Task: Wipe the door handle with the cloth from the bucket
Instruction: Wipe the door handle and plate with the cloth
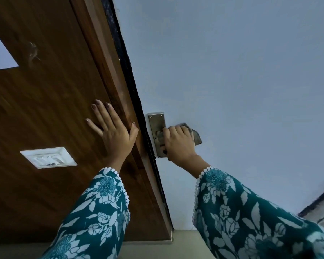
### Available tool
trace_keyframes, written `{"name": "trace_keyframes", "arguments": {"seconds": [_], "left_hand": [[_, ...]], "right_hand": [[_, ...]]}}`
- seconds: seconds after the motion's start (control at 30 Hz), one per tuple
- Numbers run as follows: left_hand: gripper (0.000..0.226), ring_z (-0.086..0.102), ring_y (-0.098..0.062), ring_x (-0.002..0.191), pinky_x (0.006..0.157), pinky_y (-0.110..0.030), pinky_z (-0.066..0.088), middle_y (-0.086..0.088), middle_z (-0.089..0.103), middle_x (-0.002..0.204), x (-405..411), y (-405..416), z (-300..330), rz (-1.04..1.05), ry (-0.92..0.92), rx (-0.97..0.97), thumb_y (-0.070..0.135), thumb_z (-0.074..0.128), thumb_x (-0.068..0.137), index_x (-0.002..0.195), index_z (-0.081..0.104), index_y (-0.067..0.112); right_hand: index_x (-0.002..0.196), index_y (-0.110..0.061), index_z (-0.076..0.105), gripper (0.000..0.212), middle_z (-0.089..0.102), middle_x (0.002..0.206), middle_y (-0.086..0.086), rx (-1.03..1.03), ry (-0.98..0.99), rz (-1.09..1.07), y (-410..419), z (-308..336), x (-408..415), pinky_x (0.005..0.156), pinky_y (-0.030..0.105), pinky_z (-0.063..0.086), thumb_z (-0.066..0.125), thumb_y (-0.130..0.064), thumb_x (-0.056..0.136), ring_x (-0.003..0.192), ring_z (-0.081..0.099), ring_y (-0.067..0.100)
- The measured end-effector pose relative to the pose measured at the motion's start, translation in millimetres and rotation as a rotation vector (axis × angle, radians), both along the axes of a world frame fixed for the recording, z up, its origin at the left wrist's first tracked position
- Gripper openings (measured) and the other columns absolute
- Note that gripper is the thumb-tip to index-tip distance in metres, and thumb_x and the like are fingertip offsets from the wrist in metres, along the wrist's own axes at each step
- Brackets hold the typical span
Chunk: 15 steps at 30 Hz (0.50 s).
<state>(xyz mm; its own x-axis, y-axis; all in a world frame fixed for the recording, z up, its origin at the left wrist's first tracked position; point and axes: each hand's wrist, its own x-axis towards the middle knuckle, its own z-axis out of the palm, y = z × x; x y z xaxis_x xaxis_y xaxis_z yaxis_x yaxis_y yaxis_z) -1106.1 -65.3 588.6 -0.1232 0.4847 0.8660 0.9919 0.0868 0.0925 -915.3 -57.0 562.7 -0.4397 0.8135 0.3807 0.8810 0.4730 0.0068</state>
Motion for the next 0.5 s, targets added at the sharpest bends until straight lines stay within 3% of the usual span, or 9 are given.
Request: {"name": "trace_keyframes", "arguments": {"seconds": [0.13, 0.23, 0.3, 0.37, 0.4, 0.47, 0.5], "left_hand": [[0.085, 0.014, -0.048, 0.14, 0.107, -0.069, 0.007, -0.039, 0.02, 0.147, -0.8, -0.2, 0.7, 0.004, 0.007, -0.012, 0.039, 0.054, 0.088, 0.144, 0.011, -0.008], [0.086, 0.011, -0.047, 0.14, 0.108, -0.068, 0.006, -0.039, 0.018, 0.148, -0.3, -1.0, 0.6, 0.016, 0.018, -0.024, 0.039, 0.053, 0.088, 0.145, 0.008, -0.007], [0.087, 0.01, -0.048, 0.141, 0.108, -0.068, 0.006, -0.039, 0.016, 0.149, -0.2, -1.7, 1.6, 0.017, 0.014, -0.031, 0.039, 0.054, 0.088, 0.145, 0.006, -0.008], [0.088, 0.009, -0.05, 0.14, 0.107, -0.069, 0.005, -0.04, 0.014, 0.149, 1.0, -3.8, 2.2, 0.017, 0.017, -0.048, 0.038, 0.055, 0.088, 0.144, 0.006, -0.01], [0.088, 0.009, -0.051, 0.14, 0.107, -0.07, 0.005, -0.041, 0.012, 0.148, 2.1, -5.6, 2.4, 0.009, 0.019, -0.053, 0.038, 0.054, 0.09, 0.144, 0.006, -0.011], [0.083, 0.007, -0.051, 0.14, 0.106, -0.071, 0.003, -0.042, 0.011, 0.148, 4.4, -9.3, 4.3, -0.042, 0.043, -0.039, 0.04, 0.049, 0.094, 0.143, 0.006, -0.012], [0.08, 0.006, -0.048, 0.141, 0.107, -0.069, -0.001, -0.042, 0.011, 0.148, 5.0, -10.0, 7.1, -0.081, 0.077, -0.019, 0.041, 0.045, 0.097, 0.144, 0.006, -0.011]], "right_hand": [[0.118, -0.015, 0.049, 0.052, 0.06, 0.115, 0.003, -0.033, 0.048, 0.009, 13.8, -7.1, 30.2, 0.098, 0.039, 0.035, 0.068, -0.035, 0.073, 0.108, 0.054, 0.025], [0.122, -0.015, 0.05, 0.048, 0.06, 0.117, 0.004, -0.145, 0.266, 0.073, 19.6, -11.3, 53.8, 0.096, 0.041, 0.038, 0.063, -0.033, 0.079, 0.11, 0.054, 0.026], [0.122, -0.015, 0.05, 0.042, 0.063, 0.113, 0.008, -0.323, 0.621, 0.082, 14.4, -18.0, 69.7, 0.09, 0.043, 0.047, 0.063, -0.024, 0.083, 0.1, 0.059, 0.027], [0.119, -0.016, 0.051, 0.033, 0.068, 0.104, 0.013, -0.435, 1.112, 0.004, 0.4, -30.5, 79.6, 0.065, 0.035, 0.057, 0.059, -0.019, 0.088, 0.079, 0.064, 0.024], [0.118, -0.016, 0.052, 0.029, 0.068, 0.103, 0.017, -0.465, 1.354, -0.073, -9.1, -38.3, 80.6, 0.053, 0.029, 0.054, 0.058, -0.02, 0.09, 0.074, 0.063, 0.023], [0.117, -0.017, 0.053, 0.025, 0.065, 0.106, 0.02, -0.514, 1.753, -0.195, -28.6, -55.5, 74.4, 0.051, 0.028, 0.051, 0.055, -0.022, 0.093, 0.078, 0.063, 0.026], [0.117, -0.02, 0.053, 0.024, 0.065, 0.106, 0.017, -0.507, 1.857, -0.22, -36.9, -61.3, 67.5, 0.055, 0.031, 0.053, 0.056, -0.022, 0.093, 0.082, 0.063, 0.027]]}}
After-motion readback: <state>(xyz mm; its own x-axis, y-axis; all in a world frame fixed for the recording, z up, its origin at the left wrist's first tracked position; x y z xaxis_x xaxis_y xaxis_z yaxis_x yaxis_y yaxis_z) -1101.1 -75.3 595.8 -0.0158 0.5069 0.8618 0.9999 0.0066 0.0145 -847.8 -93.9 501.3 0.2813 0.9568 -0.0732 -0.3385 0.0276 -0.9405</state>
